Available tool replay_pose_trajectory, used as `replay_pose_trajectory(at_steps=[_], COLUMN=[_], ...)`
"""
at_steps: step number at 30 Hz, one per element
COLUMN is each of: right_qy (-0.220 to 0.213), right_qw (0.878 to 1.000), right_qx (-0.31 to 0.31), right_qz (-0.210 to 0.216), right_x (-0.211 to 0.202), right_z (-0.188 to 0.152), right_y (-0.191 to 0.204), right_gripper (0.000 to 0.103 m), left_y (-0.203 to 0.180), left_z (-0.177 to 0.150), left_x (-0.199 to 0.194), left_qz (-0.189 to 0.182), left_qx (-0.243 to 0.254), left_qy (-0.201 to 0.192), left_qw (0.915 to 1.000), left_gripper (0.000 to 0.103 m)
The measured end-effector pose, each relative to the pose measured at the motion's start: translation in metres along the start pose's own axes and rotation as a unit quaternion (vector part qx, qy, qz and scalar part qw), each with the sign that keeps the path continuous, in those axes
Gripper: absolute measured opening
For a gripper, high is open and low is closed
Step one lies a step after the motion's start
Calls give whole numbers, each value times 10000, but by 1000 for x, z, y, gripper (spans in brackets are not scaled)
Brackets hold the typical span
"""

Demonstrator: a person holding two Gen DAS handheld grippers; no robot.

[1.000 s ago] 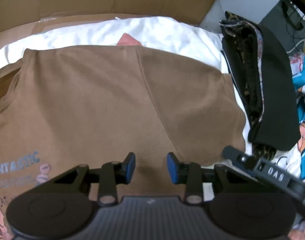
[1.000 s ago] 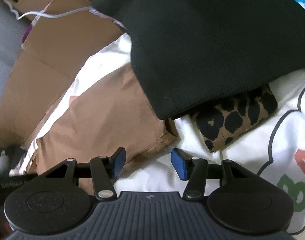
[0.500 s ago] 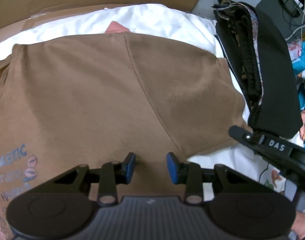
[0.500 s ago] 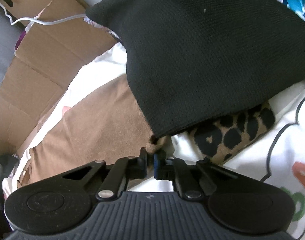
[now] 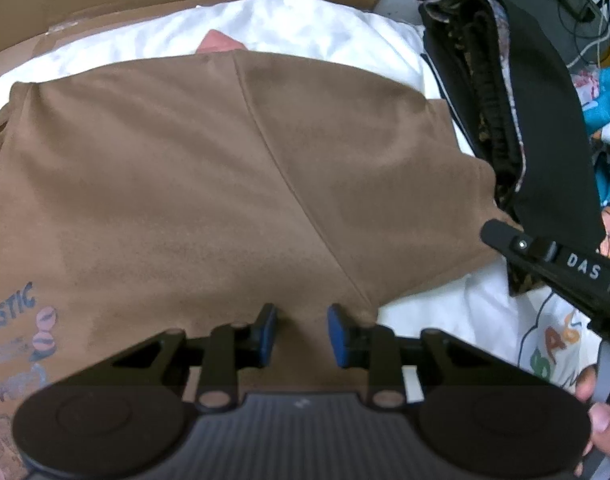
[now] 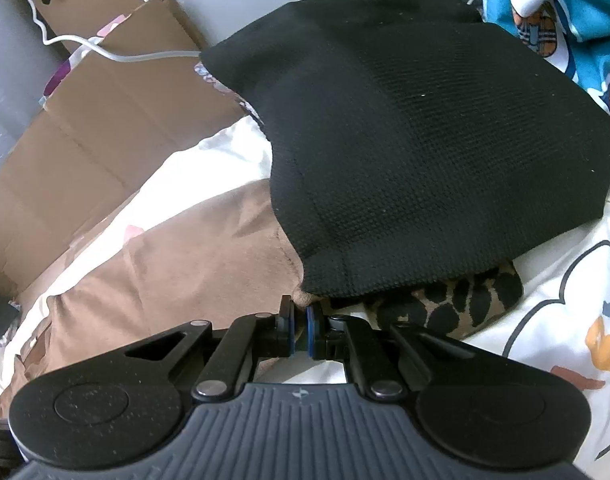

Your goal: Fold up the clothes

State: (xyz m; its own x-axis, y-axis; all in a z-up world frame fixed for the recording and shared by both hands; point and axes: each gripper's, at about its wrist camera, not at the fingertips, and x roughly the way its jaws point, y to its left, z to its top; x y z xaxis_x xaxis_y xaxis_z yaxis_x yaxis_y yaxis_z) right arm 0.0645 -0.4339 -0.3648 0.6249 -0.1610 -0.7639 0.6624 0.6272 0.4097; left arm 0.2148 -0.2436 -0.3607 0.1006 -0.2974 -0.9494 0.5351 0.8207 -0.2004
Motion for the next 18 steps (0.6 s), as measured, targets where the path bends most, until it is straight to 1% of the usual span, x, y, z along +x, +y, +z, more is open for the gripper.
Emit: replay_pose_trajectory(at_steps=[4,6,7,8,10,12,15,18], right_qy=[-2,31,75,110,135,203,252,257], right_qw=[10000,10000,9999,9995,9971,9955,9940,9918], right_qx=[-53,-2,84,203,539,710,867,1081], right_qz=[-7,40,105,206,513,601,610,632], right_x=[0,1,3,3,1,2,12,15], right_z=[0,0,-1,-2,-4,-7,-7,-5], right_y=[2,2,1,-2,-12,-19,-22,-25], right_gripper=[7,10,17,31,47,47,47,46], left_y=[-1,-1,0,0,3,6,8,8], left_z=[0,0,0,0,1,4,11,11], left_x=[2,1,0,-1,-4,-11,-20,-21], left_qz=[-4,-24,-43,-60,-78,-60,-84,-91], left_qx=[-3,0,-6,-19,-46,-91,-154,-149], left_qy=[-1,-7,-8,-11,-19,-93,-240,-244], left_qw=[10000,10000,10000,10000,10000,9999,9996,9995], left_gripper=[30,30,29,29,29,29,29,29])
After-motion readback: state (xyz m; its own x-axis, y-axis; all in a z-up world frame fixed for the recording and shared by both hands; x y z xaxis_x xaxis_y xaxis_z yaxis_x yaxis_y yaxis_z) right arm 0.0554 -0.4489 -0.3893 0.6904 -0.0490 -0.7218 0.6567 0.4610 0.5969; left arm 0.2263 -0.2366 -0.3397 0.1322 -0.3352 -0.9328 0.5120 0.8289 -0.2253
